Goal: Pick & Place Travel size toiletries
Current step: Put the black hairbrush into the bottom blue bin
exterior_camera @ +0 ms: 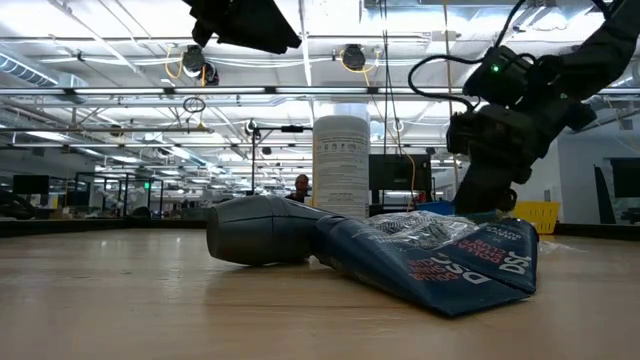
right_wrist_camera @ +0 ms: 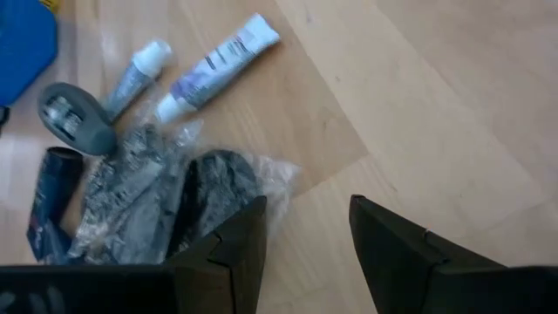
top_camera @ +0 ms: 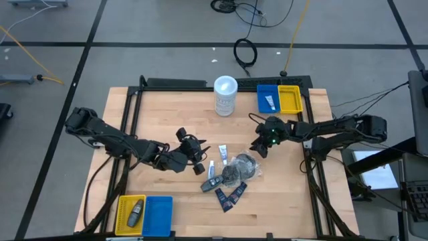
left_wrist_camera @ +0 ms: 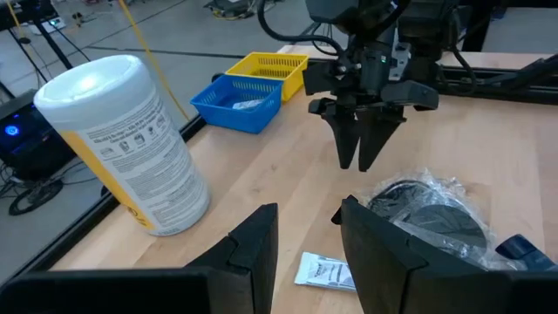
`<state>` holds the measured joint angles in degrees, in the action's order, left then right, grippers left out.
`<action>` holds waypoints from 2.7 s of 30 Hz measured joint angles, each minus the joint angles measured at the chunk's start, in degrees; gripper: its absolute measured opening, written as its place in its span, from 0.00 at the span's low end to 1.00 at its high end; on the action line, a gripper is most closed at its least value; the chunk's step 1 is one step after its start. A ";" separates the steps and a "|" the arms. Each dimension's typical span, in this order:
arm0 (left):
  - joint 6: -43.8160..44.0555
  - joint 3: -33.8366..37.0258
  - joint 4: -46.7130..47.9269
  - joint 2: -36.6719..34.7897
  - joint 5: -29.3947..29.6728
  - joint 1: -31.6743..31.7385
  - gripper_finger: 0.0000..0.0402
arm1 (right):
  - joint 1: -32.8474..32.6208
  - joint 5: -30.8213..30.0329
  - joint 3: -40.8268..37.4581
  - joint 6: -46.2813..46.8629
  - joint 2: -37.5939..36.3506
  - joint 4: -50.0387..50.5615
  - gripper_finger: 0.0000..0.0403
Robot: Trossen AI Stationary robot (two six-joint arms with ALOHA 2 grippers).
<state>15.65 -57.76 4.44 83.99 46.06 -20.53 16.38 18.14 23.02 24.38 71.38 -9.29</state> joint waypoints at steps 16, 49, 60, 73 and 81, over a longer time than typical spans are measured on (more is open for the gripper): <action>-0.31 0.00 -0.01 0.00 0.02 0.00 0.32 | -2.13 1.52 -4.99 4.80 0.01 -9.23 0.39; -0.36 0.00 0.03 0.00 0.00 0.00 0.32 | -5.18 9.29 -4.60 10.54 15.88 -31.50 0.34; -0.47 0.00 0.05 0.00 -0.02 0.00 0.32 | -5.25 8.74 -4.45 8.02 15.84 -29.73 0.27; -0.45 0.00 0.10 0.00 -0.05 0.00 0.32 | -5.99 4.45 -4.13 1.85 15.88 -27.67 0.00; -0.40 0.00 0.03 0.00 -0.08 0.00 0.32 | -5.99 4.79 -0.14 0.10 12.71 -25.87 0.00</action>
<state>15.25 -57.76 4.47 83.99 45.99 -20.53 10.39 22.92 22.87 24.48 84.09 -35.16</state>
